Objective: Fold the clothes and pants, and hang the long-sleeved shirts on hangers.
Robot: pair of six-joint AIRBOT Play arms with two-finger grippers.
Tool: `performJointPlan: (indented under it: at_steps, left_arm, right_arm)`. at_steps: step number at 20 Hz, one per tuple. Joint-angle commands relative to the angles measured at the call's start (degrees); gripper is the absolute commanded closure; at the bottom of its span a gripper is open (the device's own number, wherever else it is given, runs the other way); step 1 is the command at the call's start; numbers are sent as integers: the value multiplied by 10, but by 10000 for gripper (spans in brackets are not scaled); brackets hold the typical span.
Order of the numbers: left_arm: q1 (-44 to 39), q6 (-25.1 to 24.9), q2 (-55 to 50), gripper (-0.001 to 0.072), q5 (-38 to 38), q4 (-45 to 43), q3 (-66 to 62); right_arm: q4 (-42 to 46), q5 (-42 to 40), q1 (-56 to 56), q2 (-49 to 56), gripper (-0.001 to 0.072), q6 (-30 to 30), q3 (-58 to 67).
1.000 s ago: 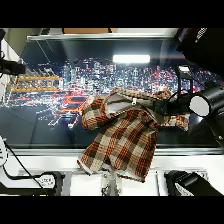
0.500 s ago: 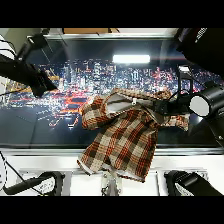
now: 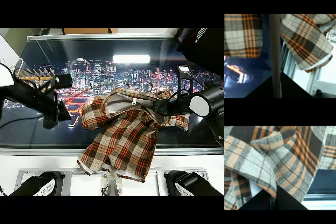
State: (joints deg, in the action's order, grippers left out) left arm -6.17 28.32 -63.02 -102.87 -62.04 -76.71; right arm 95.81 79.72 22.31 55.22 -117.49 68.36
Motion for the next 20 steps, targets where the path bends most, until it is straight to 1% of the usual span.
performJointPlan:
  at_steps: [1, 3, 6, 7, 9, 10, 12, 17, 20]
  left_arm:
    - [-19, -37, 20, 679, 28, 0, 63]
    - [-18, -41, 19, 679, 82, 0, 85]
    - [-18, -74, 15, 679, 167, -18, 107]
    - [-18, -76, 7, 679, 175, -26, 106]
    - [-18, -82, -16, 679, 163, -35, 106]
    - [-18, -102, -31, 679, 152, -34, 106]
    - [-18, -121, -52, 679, 149, -33, 106]
    - [-18, -126, -83, 679, 196, -20, 106]
    - [-26, -147, -107, 679, 205, -3, 95]
  right_arm:
    - [0, 0, 0, 0, 672, 0, 0]
    - [0, 0, 0, 0, 673, 0, 0]
    - [0, 0, 0, 0, 672, 0, 0]
    - [0, 0, 0, 0, 673, 0, 0]
    - [0, 0, 0, 0, 673, 0, 0]
    - [0, 0, 0, 0, 673, 0, 0]
    - [0, 0, 0, 0, 672, 0, 0]
    - [0, 0, 0, 0, 673, 0, 0]
    - [0, 0, 0, 0, 673, 0, 0]
